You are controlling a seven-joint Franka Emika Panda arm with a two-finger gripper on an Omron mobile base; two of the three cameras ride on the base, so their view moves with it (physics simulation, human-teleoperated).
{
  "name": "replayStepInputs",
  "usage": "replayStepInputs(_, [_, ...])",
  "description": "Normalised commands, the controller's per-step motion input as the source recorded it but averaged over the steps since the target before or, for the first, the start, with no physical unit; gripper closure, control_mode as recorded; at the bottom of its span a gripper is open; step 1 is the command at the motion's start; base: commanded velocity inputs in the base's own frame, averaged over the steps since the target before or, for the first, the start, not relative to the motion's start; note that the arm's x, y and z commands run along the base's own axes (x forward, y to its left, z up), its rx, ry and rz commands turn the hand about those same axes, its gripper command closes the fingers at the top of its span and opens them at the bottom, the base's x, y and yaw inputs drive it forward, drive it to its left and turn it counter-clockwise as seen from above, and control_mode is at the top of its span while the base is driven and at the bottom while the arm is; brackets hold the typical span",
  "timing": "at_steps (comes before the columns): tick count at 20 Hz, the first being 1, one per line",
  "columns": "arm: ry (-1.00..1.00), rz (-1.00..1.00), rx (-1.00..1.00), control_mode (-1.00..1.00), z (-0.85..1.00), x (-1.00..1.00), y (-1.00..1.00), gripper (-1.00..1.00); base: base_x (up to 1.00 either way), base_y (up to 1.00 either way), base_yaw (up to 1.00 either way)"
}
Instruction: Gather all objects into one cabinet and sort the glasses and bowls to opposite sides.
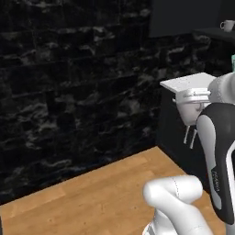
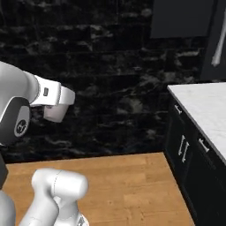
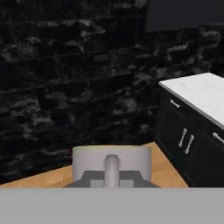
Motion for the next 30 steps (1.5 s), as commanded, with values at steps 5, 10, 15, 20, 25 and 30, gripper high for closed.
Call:
replayStepInputs(5, [0.0,0.0,0.0,1.0,0.0,0.0,0.0,1.0,0.26,0.0,-0.77])
replayStepInputs(10, [0.0,0.0,0.0,1.0,0.0,0.0,0.0,1.0,0.58,0.03,-0.66])
replayStepInputs(15, [0.0,0.0,0.0,1.0,0.0,0.0,0.0,1.0,0.81,0.34,-0.5])
replayStepInputs(20, [0.0,0.0,0.0,1.0,0.0,0.0,0.0,1.0,0.96,0.78,-0.31])
replayStepInputs(25, [0.0,0.0,0.0,1.0,0.0,0.0,0.0,1.0,0.89,0.61,-0.34])
replayStepInputs(30, [0.0,0.0,0.0,1.0,0.0,0.0,0.0,1.0,0.75,0.23,-0.5])
